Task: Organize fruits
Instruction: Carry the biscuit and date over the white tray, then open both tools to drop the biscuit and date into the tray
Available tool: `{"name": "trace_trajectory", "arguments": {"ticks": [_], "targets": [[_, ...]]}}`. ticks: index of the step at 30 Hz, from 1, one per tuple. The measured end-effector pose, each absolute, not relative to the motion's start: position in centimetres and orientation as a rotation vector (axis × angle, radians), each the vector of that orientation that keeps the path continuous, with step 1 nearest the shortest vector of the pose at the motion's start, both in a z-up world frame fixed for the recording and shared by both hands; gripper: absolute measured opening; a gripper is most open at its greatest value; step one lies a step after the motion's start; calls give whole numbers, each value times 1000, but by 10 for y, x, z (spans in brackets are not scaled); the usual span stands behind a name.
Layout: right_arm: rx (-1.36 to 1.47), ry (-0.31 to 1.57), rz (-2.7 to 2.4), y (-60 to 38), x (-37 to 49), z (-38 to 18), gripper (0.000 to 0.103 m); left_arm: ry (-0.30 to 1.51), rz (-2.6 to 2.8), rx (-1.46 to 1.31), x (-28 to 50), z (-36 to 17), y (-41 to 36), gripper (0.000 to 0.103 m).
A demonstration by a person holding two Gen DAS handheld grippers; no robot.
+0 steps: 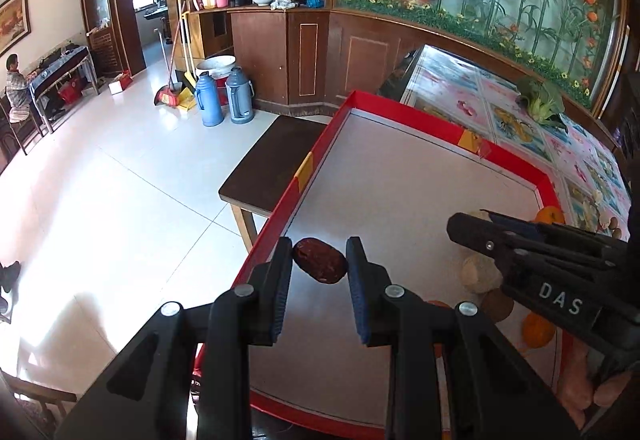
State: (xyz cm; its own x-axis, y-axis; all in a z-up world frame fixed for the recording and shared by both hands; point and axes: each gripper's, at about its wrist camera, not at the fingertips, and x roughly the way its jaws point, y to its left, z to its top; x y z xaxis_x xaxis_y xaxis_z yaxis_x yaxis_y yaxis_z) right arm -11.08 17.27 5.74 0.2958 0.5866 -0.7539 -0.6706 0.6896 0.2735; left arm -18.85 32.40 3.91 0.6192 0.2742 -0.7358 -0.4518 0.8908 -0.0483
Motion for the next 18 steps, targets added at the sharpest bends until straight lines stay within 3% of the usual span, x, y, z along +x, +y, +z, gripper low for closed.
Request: {"name": "trace_trajectory", "arguments": {"ticks": [15, 17, 18], "targets": [[-181, 987, 816, 196, -103, 54, 26, 864, 451, -211, -171, 27, 328, 30], [-183, 992, 821, 194, -102, 54, 32, 869, 455, -210, -171, 28, 328, 30], [-179, 996, 820, 191, -101, 55, 40, 872, 456, -213, -171, 28, 329, 32]]}}
